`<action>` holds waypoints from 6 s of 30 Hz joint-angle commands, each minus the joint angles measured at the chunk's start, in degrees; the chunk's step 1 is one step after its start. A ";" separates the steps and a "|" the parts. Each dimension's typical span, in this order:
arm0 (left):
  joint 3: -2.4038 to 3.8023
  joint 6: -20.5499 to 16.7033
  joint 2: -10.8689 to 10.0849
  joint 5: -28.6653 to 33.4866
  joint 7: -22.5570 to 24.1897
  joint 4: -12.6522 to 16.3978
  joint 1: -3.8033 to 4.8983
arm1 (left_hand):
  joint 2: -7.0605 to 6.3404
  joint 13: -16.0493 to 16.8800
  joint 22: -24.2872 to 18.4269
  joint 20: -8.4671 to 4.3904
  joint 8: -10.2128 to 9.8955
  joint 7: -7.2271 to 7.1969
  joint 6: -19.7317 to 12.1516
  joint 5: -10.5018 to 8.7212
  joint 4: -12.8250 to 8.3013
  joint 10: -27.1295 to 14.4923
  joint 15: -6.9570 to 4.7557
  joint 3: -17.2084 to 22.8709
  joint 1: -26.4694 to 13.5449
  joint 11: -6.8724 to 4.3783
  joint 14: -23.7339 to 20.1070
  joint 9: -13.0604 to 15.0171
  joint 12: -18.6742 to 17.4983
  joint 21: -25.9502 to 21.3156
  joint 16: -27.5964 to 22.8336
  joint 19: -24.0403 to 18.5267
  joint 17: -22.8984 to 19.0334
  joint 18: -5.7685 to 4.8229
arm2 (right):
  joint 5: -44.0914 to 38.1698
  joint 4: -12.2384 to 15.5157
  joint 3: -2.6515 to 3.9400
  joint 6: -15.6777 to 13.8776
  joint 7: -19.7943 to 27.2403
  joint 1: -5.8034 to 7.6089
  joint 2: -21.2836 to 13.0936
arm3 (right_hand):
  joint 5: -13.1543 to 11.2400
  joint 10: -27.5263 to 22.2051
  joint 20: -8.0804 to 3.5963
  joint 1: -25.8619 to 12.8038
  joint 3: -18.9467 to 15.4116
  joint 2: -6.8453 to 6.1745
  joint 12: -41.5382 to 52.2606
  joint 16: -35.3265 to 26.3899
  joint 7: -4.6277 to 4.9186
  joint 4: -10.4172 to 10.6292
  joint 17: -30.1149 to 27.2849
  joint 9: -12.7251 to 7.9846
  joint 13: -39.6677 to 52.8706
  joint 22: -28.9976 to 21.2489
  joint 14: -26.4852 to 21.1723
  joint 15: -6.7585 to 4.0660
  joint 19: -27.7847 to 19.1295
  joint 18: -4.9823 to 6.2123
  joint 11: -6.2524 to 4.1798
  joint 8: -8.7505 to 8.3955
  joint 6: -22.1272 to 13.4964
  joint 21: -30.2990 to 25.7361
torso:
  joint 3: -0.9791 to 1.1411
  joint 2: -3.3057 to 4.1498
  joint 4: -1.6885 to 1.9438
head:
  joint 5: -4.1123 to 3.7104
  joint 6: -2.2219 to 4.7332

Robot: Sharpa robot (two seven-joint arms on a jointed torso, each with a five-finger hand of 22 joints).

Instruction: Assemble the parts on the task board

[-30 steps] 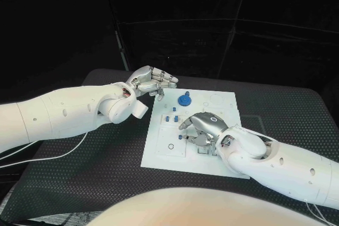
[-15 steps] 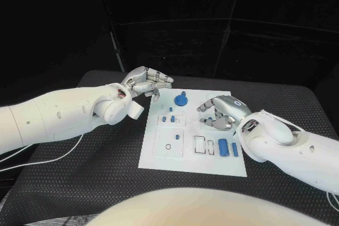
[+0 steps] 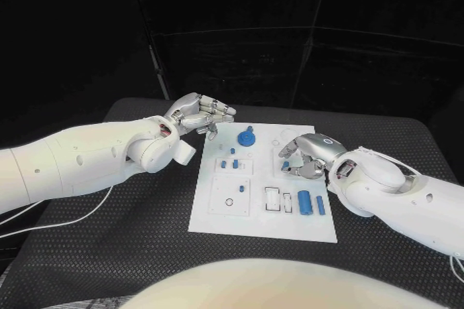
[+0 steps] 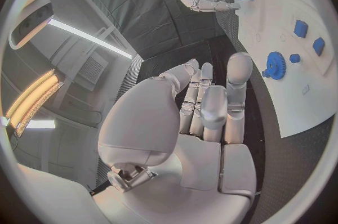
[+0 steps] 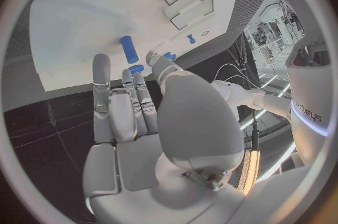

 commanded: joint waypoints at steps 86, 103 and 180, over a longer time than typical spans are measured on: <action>0.05 0.46 -0.18 0.27 0.34 -0.35 0.10 | -0.12 0.12 -0.08 0.11 0.12 0.06 -0.47 -0.15 -0.05 -0.41 0.10 0.51 -0.45 0.01 -0.49 -0.11 0.36 -0.43 -0.22 -0.53 -0.02 0.33 | -2.56 1.09 0.06 -4.77 -3.41 0.10 0.54 | -0.25 14.55 -2.21 5.09 10.90 3.39 1.22 3.57 -1.12 -3.68 4.54 0.62 0.35 9.20 2.67 -1.92 5.34 -1.04 -2.65 1.84 10.22 6.63 | 0.04 -0.04 -0.09 | 0.36 -0.57; 0.04 0.51 0.20 0.27 0.40 -0.63 0.08 | -0.12 0.12 -0.08 0.11 0.12 0.06 -0.47 -0.15 -0.05 -0.41 0.10 0.51 -0.45 0.01 -0.49 -0.11 0.36 -0.43 -0.22 -0.53 -0.02 0.33 | 0.98 8.60 0.09 -2.90 -1.07 0.11 1.61 | -0.18 14.57 -2.20 4.86 11.00 3.34 1.10 3.51 -1.10 -3.66 4.42 0.61 0.34 9.00 2.65 -1.89 5.20 -1.00 -2.63 1.81 10.27 6.58 | -0.03 0.02 0.03 | 0.97 -0.57; 0.07 0.42 0.53 0.27 0.43 -0.25 0.19 | 0.04 0.16 -0.15 0.13 0.13 0.07 -0.56 -0.13 -0.09 -0.54 0.12 0.64 -0.40 0.02 -0.53 -0.14 0.45 -0.51 -0.22 -0.56 -0.10 0.35 | -3.75 1.02 -6.80 6.24 1.82 -0.86 14.47 | -0.74 14.55 -2.10 3.85 11.05 3.27 0.54 3.43 -1.04 -3.63 4.18 0.53 0.33 8.23 2.59 -1.80 4.54 -0.87 -2.56 1.55 10.19 6.29 | 0.02 -0.04 -0.09 | 2.47 -0.57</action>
